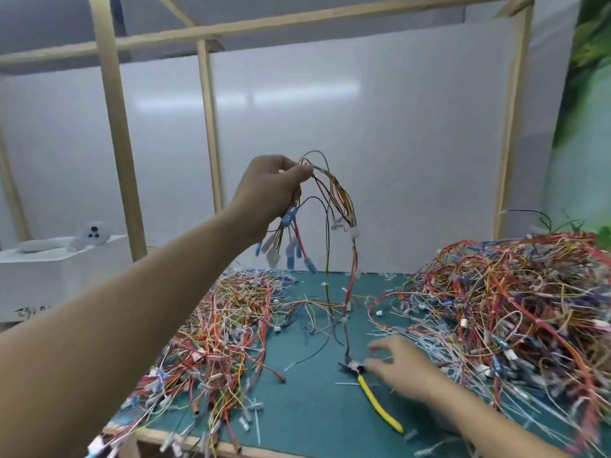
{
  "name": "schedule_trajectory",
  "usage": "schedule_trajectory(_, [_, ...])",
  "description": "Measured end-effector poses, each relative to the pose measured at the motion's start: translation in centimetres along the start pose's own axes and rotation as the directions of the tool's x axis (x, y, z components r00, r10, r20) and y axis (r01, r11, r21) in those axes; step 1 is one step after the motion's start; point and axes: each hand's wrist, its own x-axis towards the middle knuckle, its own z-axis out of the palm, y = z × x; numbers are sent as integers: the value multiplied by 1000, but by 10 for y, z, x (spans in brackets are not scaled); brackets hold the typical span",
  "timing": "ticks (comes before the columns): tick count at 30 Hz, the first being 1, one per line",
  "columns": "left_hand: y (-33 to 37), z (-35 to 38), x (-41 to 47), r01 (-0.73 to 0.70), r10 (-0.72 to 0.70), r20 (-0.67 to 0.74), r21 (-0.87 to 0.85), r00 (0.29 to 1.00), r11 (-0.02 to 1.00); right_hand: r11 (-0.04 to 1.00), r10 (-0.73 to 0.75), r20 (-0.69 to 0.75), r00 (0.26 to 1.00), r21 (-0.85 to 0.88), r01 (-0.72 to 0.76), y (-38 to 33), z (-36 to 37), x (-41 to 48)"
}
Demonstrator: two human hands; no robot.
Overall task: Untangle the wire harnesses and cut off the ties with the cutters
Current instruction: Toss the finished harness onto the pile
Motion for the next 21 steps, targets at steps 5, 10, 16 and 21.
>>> schedule_trajectory(5, [10, -11, -4, 25, -19, 75, -75, 997, 997, 736, -128, -100, 987, 658, 162, -39, -44, 7])
schedule_trajectory(10, [18, -11, 0, 64, -56, 60, -130, 997, 989, 751, -270, -97, 958, 601, 273, -75, -60, 7])
schedule_trajectory(16, [33, -40, 6, 68, -65, 21, -237, 998, 969, 730, -224, -166, 960, 625, 278, -74, -87, 1])
schedule_trajectory(21, [21, -31, -1, 14, -20, -50, -117, 999, 993, 583, -104, -212, 972, 779, 232, -77, -108, -10])
